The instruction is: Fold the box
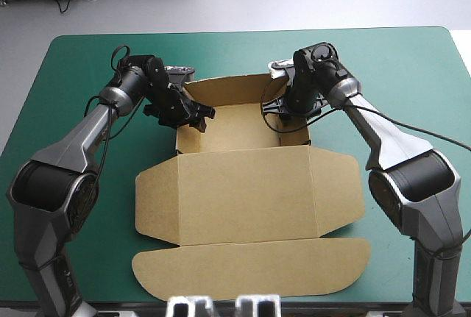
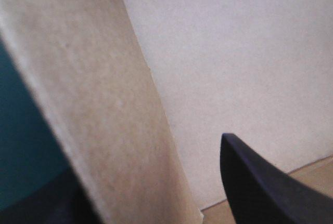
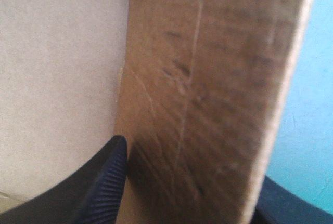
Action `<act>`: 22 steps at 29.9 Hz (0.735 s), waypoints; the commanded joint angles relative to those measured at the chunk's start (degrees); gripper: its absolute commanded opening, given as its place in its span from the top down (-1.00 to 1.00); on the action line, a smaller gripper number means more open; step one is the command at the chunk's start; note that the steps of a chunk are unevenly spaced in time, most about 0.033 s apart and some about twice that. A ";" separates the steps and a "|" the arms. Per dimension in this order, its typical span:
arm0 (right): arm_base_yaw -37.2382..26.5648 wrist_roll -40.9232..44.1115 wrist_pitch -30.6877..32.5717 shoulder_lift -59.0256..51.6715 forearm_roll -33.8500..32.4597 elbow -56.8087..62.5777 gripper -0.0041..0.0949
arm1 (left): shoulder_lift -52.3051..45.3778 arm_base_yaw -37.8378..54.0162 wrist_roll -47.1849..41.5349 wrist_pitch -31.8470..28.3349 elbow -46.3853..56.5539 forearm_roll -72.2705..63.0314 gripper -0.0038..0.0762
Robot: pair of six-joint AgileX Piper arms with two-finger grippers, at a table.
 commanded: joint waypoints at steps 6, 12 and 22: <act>0.29 -0.09 0.48 -3.16 -8.78 -1.91 -0.01 | -2.97 -0.55 0.03 -2.98 -1.62 -0.74 -0.17; 0.29 0.41 -0.54 -3.27 -6.82 -3.17 -0.01 | -2.97 -0.55 0.03 -3.34 -1.62 -0.49 -0.17; 0.29 0.41 0.48 -3.36 -3.80 -12.13 -0.01 | -3.57 -0.55 0.03 -2.96 -1.62 -0.10 -0.17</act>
